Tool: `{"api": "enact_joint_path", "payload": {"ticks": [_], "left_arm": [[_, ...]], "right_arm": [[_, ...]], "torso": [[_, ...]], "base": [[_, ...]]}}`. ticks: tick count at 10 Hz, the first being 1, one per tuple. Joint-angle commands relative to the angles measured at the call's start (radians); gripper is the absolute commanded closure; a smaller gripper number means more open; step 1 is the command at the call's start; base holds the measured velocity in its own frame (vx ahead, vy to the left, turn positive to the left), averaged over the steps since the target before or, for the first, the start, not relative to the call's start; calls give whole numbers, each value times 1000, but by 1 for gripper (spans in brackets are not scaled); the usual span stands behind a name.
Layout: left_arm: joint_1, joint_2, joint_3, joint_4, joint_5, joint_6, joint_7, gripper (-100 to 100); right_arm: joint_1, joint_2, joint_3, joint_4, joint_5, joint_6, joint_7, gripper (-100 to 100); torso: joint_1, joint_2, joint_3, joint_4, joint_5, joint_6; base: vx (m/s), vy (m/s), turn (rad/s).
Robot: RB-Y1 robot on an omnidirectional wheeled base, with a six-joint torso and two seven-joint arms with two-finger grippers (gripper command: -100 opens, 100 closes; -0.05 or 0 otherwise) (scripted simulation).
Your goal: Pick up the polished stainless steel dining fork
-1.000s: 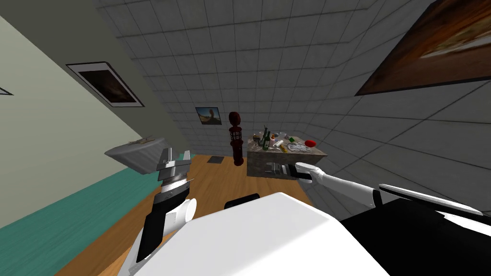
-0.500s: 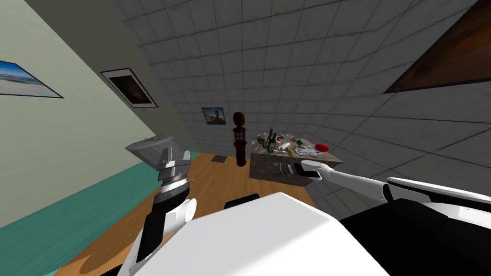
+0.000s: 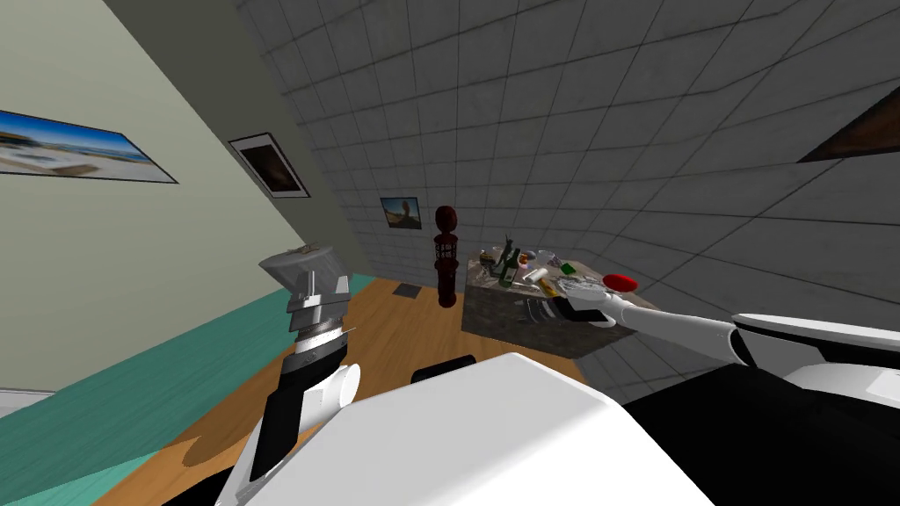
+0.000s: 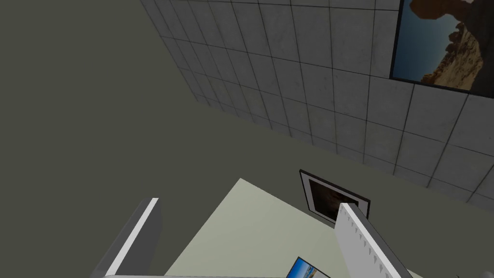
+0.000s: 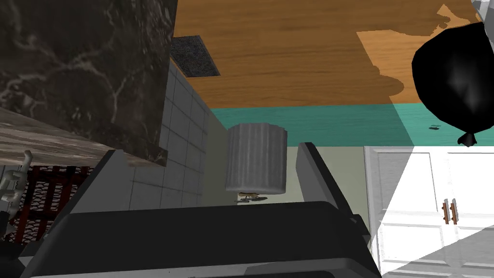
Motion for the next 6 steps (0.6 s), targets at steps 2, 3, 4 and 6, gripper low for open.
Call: {"api": "enact_joint_path", "payload": {"ticks": [2, 3, 4, 6], "left_arm": [[0, 0, 0, 0, 0, 0, 0, 0], [0, 0, 0, 0, 0, 0, 0, 0], [0, 0, 0, 0, 0, 0, 0, 0], [0, 0, 0, 0, 0, 0, 0, 0]], "right_arm": [[25, -62, 7, 42, 25, -14, 16, -100], [25, -63, 7, 42, 25, -14, 16, -100], [35, -95, 16, 73, 46, -25, 22, -100], [46, -124, 24, 103, 65, -36, 28, -100]], "torso": [[-2, -2, -1, -1, -1, -1], [-2, -2, -1, 0, -1, 1], [0, 2, 1, 0, 0, 1], [1, 2, 1, 0, 0, 0]], "base": [[127, -53, 206], [58, -16, -31], [64, -7, 122], [90, -24, 153]]}}
